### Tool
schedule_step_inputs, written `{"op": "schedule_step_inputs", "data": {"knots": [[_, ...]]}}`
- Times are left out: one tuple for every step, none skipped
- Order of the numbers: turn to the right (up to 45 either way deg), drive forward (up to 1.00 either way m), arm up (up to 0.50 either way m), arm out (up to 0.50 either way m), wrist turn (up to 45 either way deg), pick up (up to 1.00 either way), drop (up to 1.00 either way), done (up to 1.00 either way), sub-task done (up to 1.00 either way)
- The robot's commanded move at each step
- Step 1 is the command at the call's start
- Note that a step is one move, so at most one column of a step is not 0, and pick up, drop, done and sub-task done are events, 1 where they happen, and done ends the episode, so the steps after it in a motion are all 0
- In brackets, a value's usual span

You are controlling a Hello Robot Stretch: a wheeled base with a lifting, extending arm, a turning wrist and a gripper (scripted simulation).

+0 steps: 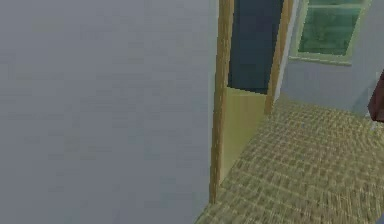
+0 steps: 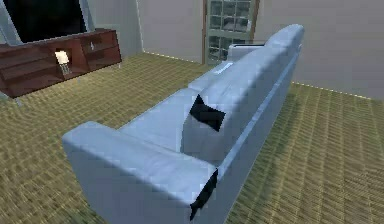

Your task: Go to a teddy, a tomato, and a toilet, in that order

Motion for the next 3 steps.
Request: {"op": "schedule_step_inputs", "data": {"knots": [[21.0, 0.0, 0.0, 0.0, 0.0, 0.0, 0.0, 0.0, 0.0], [0.0, 1.0, 0.0, 0.0, 0.0, 0.0, 0.0, 0.0, 0.0], [3.0, 0.0, 0.0, 0.0, 0.0, 0.0, 0.0, 0.0, 0.0]]}}
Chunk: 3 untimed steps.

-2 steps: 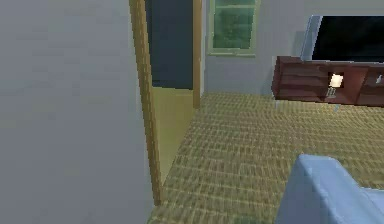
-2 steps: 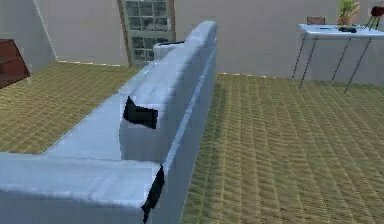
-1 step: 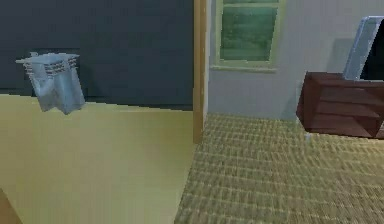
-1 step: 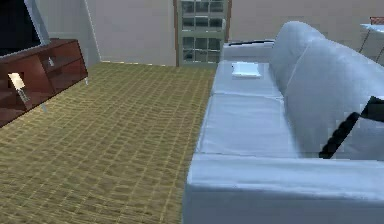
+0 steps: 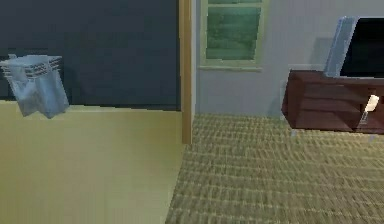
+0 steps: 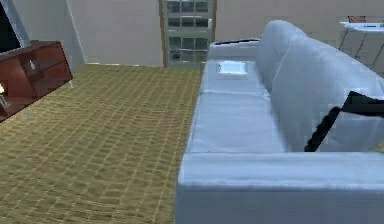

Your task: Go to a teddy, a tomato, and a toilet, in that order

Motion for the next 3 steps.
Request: {"op": "schedule_step_inputs", "data": {"knots": [[0.0, 0.3, 0.0, 0.0, 0.0, 0.0, 0.0, 0.0, 0.0], [-45.0, 0.0, 0.0, 0.0, 0.0, 0.0, 0.0, 0.0, 0.0], [0.0, 0.75, 0.0, 0.0, 0.0, 0.0, 0.0, 0.0, 0.0]]}}
